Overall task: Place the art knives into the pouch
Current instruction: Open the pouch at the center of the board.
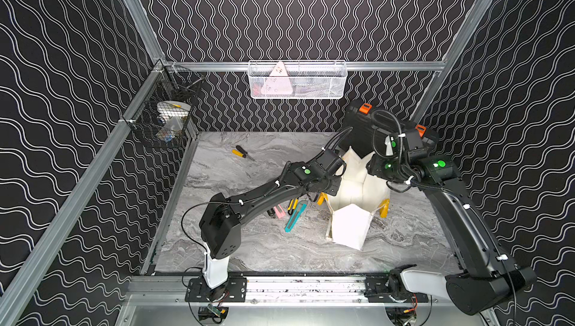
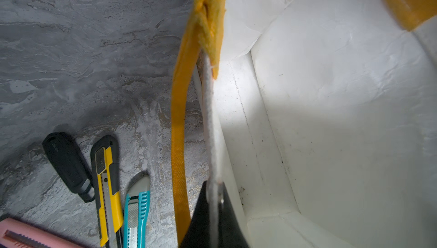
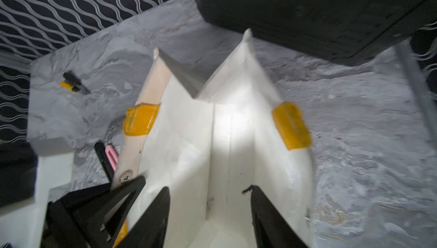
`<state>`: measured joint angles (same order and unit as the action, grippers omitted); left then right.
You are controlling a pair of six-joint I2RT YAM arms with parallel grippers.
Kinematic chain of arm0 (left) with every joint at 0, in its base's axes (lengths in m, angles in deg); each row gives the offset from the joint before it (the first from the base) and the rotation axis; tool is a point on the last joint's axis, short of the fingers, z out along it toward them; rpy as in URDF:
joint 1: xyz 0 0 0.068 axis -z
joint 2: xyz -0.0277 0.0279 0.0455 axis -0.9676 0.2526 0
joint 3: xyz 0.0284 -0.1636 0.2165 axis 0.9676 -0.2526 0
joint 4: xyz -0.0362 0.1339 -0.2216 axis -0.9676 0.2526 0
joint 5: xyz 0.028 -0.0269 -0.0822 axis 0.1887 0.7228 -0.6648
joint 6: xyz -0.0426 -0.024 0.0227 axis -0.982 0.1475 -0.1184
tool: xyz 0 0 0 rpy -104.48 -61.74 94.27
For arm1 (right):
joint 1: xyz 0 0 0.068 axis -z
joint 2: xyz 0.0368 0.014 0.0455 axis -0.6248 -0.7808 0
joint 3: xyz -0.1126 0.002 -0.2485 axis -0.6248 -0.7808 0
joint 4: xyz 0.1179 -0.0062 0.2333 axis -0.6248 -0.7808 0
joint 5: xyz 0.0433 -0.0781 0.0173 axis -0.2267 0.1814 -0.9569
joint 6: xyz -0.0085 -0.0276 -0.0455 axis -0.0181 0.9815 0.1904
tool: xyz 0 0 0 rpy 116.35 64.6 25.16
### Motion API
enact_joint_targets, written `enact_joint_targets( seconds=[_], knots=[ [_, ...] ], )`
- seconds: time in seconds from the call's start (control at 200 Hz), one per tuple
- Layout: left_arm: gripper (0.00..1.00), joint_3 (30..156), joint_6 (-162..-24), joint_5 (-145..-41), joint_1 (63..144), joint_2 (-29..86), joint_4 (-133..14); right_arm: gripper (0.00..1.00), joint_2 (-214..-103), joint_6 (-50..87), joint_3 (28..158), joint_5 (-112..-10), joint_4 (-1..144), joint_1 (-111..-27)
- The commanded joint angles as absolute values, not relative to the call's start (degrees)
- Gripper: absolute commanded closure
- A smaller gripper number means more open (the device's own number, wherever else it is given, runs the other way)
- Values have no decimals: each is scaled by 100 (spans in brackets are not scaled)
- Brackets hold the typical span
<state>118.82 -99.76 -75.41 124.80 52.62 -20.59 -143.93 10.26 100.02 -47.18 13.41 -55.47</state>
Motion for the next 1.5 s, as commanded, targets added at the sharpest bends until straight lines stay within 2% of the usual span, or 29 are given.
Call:
enact_joint_targets(
  seconds=[0.0,0.16,0.465,0.645,0.795,1.006,1.381,1.496],
  knots=[
    [100,11837,-10061,-7412,12476,5151,-2153,44,-14513,797,9605,-5513,1991,-5570],
    [100,11843,-10091,-7273,12471,5081,-2099,44,-14904,696,8769,-5885,2552,-5631],
    [100,11686,-10245,-7267,12240,4892,-2342,44,-15784,586,7990,-5709,3149,-6029],
    [100,11493,-10364,-7338,12131,4870,-2539,43,-16406,480,7832,-5461,3443,-6401],
    [100,11164,-10455,-7527,11699,4641,-2687,40,-16982,645,8043,-5197,3166,-6607],
    [100,10635,-10427,-7892,10788,4071,-2745,37,-17468,1035,8397,-4830,2587,-6509],
    [100,10594,-10035,-7783,9880,3653,-2214,37,-17351,1342,8372,-4535,2308,-5891],
    [100,10547,-9919,-7646,9813,3540,-2066,37,-17336,1448,8262,-4428,2262,-5758]
  ],
)
